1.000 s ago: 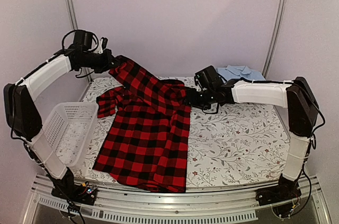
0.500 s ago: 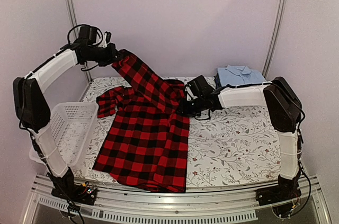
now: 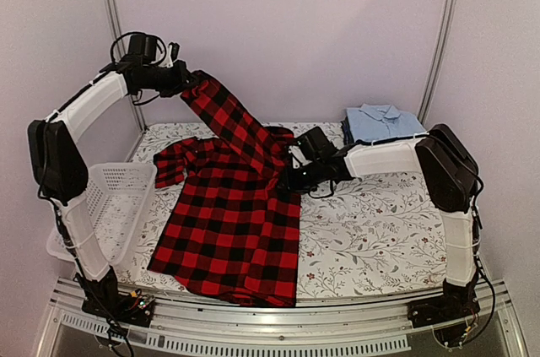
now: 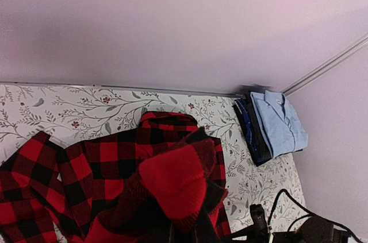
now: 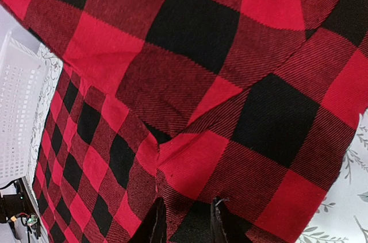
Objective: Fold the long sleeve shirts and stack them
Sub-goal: Adjust the 1/3-folded tank top at the center of the board.
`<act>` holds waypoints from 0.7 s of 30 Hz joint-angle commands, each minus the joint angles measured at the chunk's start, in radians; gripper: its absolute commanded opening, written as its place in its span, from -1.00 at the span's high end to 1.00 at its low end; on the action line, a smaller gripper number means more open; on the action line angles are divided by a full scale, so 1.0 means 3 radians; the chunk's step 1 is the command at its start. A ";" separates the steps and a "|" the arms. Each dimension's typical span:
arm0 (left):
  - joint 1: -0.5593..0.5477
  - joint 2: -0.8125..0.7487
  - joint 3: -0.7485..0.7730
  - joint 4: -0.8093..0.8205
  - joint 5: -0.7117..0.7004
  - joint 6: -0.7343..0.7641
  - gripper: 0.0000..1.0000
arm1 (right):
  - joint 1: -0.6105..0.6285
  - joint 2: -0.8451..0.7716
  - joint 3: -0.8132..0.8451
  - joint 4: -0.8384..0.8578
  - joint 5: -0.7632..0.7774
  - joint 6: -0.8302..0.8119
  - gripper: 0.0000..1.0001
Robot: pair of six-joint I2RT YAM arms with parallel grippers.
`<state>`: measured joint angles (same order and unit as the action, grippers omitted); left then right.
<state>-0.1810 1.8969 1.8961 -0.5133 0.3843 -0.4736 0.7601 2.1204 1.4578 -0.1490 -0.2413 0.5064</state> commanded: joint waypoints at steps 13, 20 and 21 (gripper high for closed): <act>-0.0106 0.0093 0.0089 -0.0096 0.0078 0.0004 0.87 | 0.0253 0.0361 0.0171 -0.0474 0.0480 -0.0124 0.37; -0.0203 -0.0090 -0.0210 -0.0082 0.0046 0.0020 0.87 | -0.0087 -0.0151 0.0121 -0.0299 0.0301 -0.0118 0.21; -0.0215 -0.0129 -0.0268 -0.0070 0.0036 0.0012 0.87 | -0.0154 -0.0216 0.0137 -0.0273 0.0283 -0.0132 0.19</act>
<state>-0.2260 1.9125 1.8721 -0.5373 0.3958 -0.4747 0.8009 2.1712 1.4960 -0.2409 -0.1440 0.4728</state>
